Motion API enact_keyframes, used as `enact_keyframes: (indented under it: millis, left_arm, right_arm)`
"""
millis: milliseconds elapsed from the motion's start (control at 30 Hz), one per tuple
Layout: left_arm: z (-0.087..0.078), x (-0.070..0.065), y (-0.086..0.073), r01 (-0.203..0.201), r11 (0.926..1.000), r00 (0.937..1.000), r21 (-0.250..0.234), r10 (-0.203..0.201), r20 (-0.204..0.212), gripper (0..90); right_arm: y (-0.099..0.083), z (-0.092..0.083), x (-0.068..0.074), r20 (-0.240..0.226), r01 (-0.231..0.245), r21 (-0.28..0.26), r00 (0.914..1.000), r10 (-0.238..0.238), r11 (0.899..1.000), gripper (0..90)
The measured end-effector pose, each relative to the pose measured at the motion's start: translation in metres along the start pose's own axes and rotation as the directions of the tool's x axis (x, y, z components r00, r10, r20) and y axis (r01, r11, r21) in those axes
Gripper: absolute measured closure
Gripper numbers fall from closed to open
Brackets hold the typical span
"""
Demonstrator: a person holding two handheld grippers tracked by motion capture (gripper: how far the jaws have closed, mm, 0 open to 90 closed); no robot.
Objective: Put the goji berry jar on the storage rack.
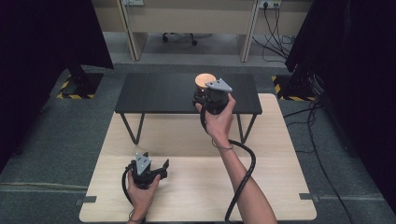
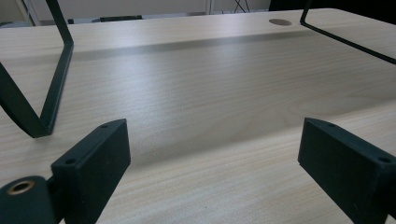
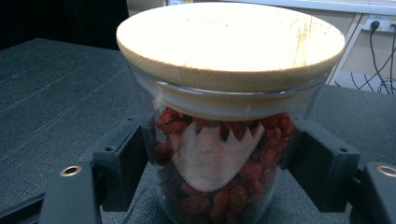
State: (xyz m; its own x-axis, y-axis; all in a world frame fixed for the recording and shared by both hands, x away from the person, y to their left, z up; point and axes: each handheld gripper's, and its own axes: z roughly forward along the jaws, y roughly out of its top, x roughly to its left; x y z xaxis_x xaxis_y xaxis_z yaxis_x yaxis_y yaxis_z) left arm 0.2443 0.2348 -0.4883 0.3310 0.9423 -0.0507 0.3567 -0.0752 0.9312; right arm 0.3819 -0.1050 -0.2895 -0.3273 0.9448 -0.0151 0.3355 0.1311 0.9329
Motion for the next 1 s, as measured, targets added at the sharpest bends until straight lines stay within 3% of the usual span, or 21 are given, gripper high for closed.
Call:
enact_keyframes:
  millis: [100,200,333,533,1000]
  left_arm:
    - [0.0,0.0,0.0,-0.001,1.0,1.0,-0.001,0.001,0.0,8.6]
    - [0.0,0.0,0.0,0.0,1.0,1.0,-0.001,0.0,0.0,8.5]
    - [0.0,-0.001,0.0,-0.002,1.0,1.0,-0.001,0.002,-0.001,8.5]
    - [0.0,-0.001,0.0,-0.002,1.0,1.0,0.0,0.002,-0.002,8.6]
    - [0.0,-0.001,0.0,-0.002,1.0,1.0,-0.002,0.002,-0.003,8.5]
  right_arm:
    - [-0.001,0.0,0.0,-0.002,0.008,-0.004,1.0,-0.008,1.0,25.3]
    - [-0.003,-0.002,0.0,0.0,0.019,-0.016,0.9998,-0.019,1.0,13.2]
    - [-0.005,-0.005,-0.006,-0.036,0.011,-0.017,0.9993,-0.011,1.0,7.8]
    - [-0.011,-0.011,-0.01,-0.063,0.008,-0.039,0.9979,-0.01,0.999,6.0]
    - [-0.019,-0.025,-0.014,-0.072,-0.003,-0.055,0.9974,-0.001,0.998,5.3]
